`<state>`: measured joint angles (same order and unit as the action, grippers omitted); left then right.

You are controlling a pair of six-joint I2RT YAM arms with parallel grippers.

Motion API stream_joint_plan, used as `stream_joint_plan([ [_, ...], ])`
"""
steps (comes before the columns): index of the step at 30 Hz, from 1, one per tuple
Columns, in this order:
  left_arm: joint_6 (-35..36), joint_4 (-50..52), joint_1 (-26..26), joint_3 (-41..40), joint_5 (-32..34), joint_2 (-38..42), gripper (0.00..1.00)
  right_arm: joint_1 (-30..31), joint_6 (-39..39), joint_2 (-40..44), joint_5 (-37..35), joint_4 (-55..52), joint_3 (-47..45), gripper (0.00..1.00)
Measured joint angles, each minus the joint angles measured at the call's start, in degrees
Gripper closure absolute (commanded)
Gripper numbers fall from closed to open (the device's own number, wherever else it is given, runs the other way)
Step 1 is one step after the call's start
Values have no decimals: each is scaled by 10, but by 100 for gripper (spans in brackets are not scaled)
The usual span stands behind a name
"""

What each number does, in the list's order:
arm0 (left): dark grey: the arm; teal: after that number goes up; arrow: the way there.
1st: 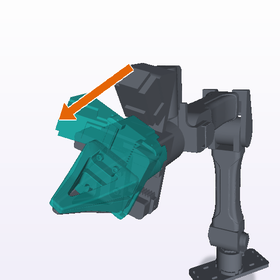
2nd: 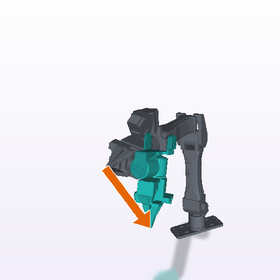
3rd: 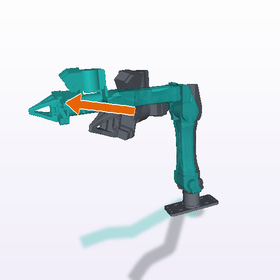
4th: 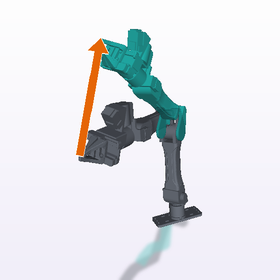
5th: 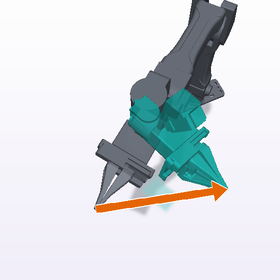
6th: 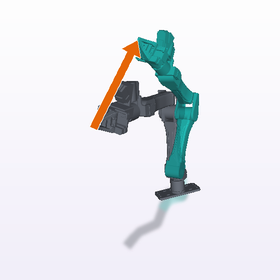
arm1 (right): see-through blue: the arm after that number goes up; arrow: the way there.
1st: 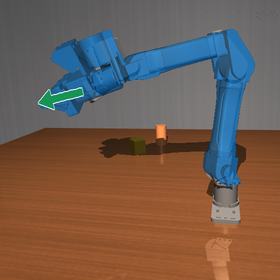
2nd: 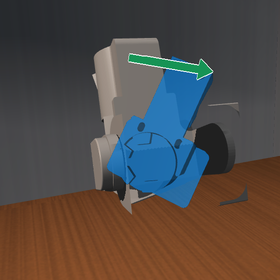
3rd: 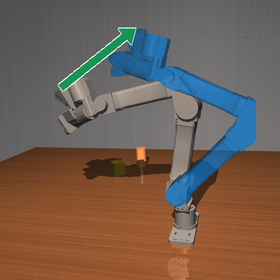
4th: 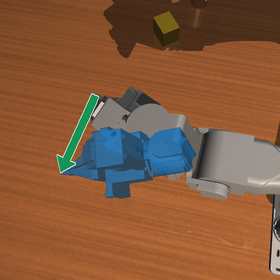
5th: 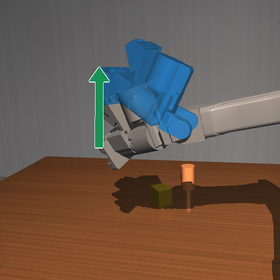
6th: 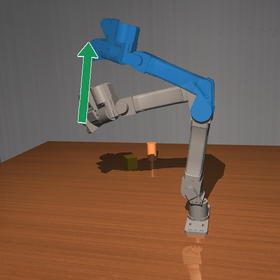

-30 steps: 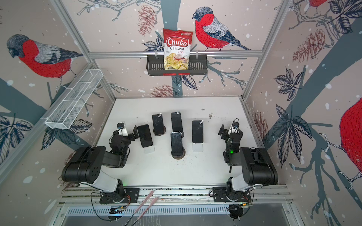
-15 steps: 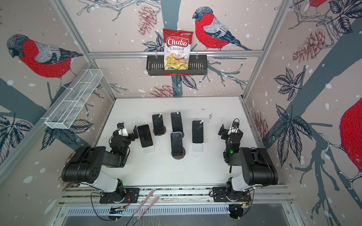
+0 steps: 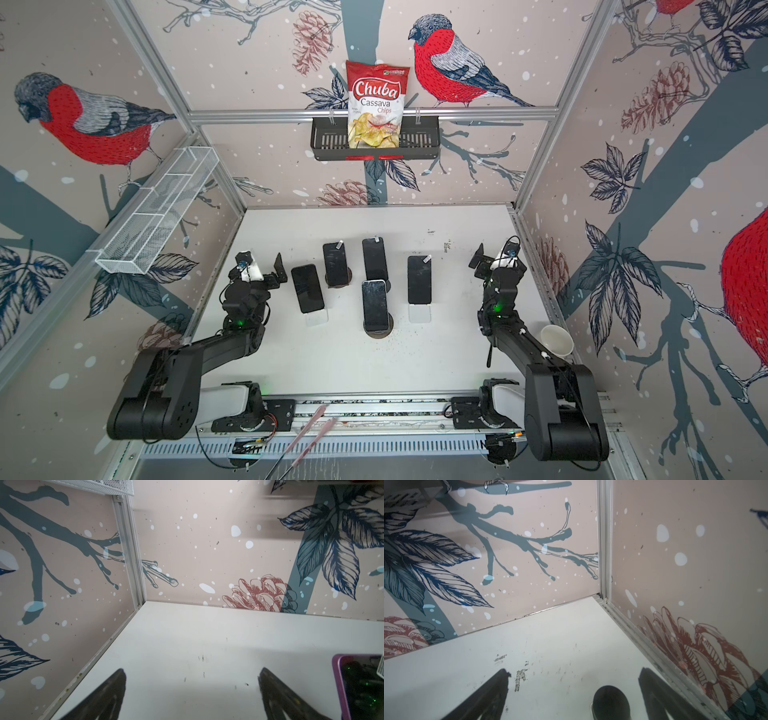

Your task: Remove the phone from the phone stand

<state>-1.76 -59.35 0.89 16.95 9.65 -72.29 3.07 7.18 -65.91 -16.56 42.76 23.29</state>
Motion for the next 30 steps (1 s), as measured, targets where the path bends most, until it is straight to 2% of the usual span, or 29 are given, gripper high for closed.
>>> stream_joint_plan([
  [5, -45, 124, 0, 68, 40, 48, 1, 0, 39, 19, -9, -96, 49, 0],
  [9, -90, 218, 0, 114, 36, 76, 1, 1, 71, 14, -9, -179, 101, 1],
  [14, -142, 315, 5, 144, 7, 114, 2, 7, 100, 1, -3, -273, 161, 1],
  [21, -206, 425, 6, 184, -32, 155, 2, 26, 123, 0, 51, -356, 210, 1],
  [30, -269, 486, 31, 206, -107, 160, 2, 75, 125, -9, 87, -416, 247, 1],
])
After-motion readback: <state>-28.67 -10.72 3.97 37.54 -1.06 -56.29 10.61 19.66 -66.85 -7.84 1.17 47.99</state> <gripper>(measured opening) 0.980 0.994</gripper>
